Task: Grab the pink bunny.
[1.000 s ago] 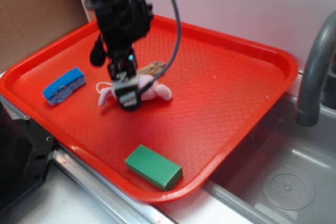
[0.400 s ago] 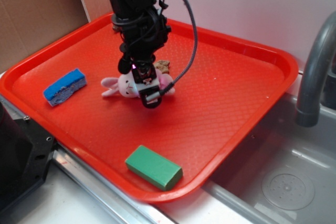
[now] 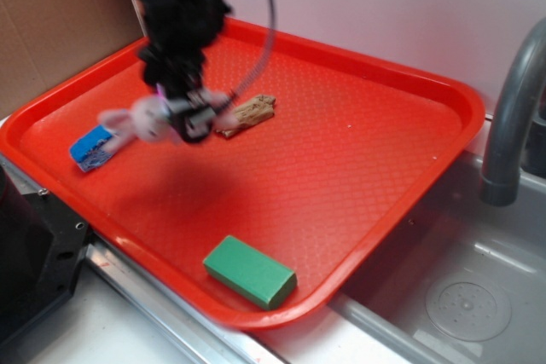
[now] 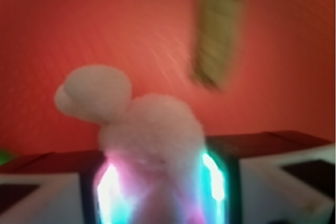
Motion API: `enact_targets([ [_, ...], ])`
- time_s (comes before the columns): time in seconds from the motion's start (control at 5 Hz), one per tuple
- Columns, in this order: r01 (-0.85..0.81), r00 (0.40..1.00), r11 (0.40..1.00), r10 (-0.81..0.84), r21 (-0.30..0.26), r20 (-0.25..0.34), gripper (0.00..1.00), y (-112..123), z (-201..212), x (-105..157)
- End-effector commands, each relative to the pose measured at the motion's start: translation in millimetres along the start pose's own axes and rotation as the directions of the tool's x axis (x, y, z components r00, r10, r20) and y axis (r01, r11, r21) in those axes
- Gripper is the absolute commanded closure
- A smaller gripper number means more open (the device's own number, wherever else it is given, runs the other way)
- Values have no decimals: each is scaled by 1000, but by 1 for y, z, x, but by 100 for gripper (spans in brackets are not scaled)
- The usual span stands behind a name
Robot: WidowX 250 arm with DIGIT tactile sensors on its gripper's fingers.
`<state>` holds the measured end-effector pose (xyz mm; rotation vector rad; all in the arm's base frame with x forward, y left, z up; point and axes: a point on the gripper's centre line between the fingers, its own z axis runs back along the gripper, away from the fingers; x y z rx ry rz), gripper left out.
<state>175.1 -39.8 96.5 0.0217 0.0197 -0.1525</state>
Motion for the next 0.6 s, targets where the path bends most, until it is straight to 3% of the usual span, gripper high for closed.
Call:
enact_targets([
  [0.0,-419,906,906,422,-66,39,100,5,106,-45],
  [0.2,-369,912,919,387,-141,134,100,6,154,-37],
  [0.4,-347,920,933,358,-95,159,100,0,151,-20],
])
